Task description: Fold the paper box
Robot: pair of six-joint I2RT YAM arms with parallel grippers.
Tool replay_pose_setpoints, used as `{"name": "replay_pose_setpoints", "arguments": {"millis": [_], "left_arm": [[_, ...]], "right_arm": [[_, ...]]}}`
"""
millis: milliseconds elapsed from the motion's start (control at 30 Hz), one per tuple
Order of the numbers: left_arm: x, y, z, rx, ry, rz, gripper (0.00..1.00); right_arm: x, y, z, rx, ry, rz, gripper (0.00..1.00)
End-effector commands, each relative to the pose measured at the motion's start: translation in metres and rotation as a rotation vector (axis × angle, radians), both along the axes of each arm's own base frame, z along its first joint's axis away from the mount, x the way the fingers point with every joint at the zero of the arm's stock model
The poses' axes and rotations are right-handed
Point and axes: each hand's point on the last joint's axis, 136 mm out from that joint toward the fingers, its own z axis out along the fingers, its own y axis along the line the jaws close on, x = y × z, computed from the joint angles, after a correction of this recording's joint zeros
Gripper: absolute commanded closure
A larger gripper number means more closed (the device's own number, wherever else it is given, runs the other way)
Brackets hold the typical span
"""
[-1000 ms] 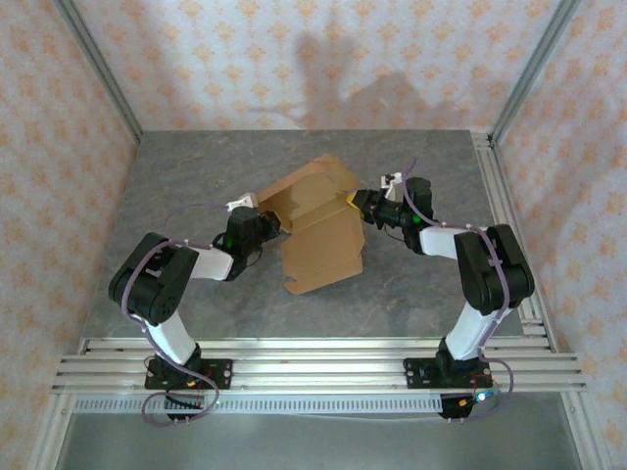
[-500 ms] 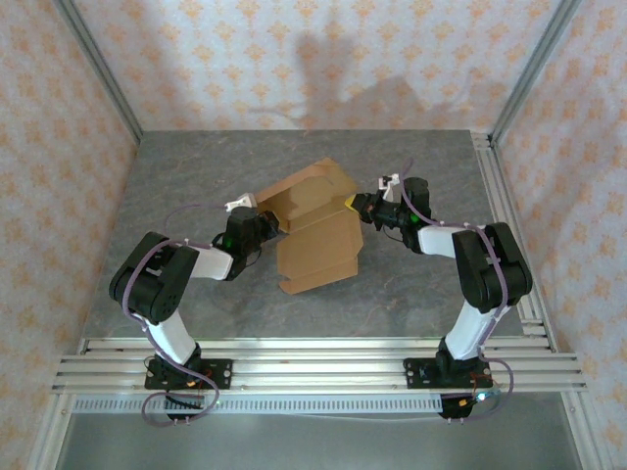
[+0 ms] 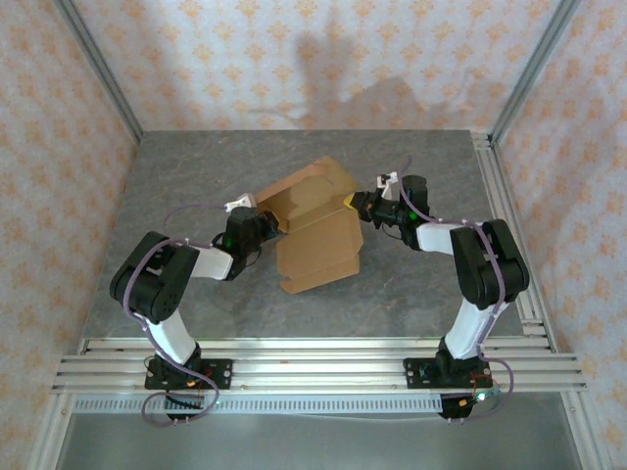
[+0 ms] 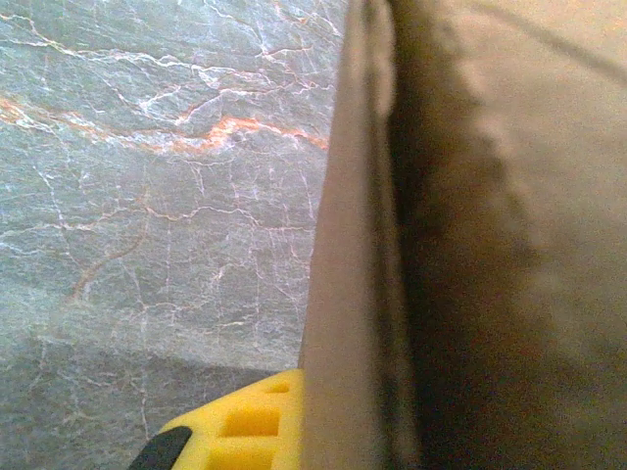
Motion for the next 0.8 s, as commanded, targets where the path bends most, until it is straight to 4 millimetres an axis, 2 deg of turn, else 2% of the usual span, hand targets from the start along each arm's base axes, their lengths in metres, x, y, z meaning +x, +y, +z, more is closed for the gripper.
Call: {"name": "replay_pose_setpoints", "arguments": {"millis": [0,67,200,300,400,567,667,767], "left_arm": [[0.006,-0.007,0.01,-0.021,-0.037,-0.02,1.0],[0.006,-0.007,0.01,-0.017,-0.035,-0.018,1.0],[0.005,-0.005,0.011,-0.003,-0.037,-0.012,1.0],[0.004,-0.001,0.012,0.02,-0.037,-0.007,1.0],[0.0,0.006,0.009,0.072,-0.026,0.005,1.0],[-0.008,0.019,0.01,0.16,-0.014,0.027,1.0],[-0.015,0.029,0.012,0.252,0.013,0.04,1.0],[-0.021,0.036,0.017,0.376,0.03,0.036,1.0]], "right_arm": [[0.001,0.006,0.009,0.001,-0.047,0.024,1.0],[0.001,0.004,0.013,-0.009,-0.07,0.016,0.99],[0.001,-0.008,0.021,-0.037,-0.107,-0.029,0.59],[0.004,-0.025,0.025,-0.052,-0.123,-0.08,0.45],[0.004,-0.041,0.028,-0.09,-0.135,-0.121,0.39],[-0.002,-0.063,0.023,-0.267,-0.137,-0.176,0.36],[-0.004,-0.074,0.031,-0.358,-0.155,-0.205,0.36],[-0.006,-0.076,0.041,-0.466,-0.178,-0.203,0.36]]}}
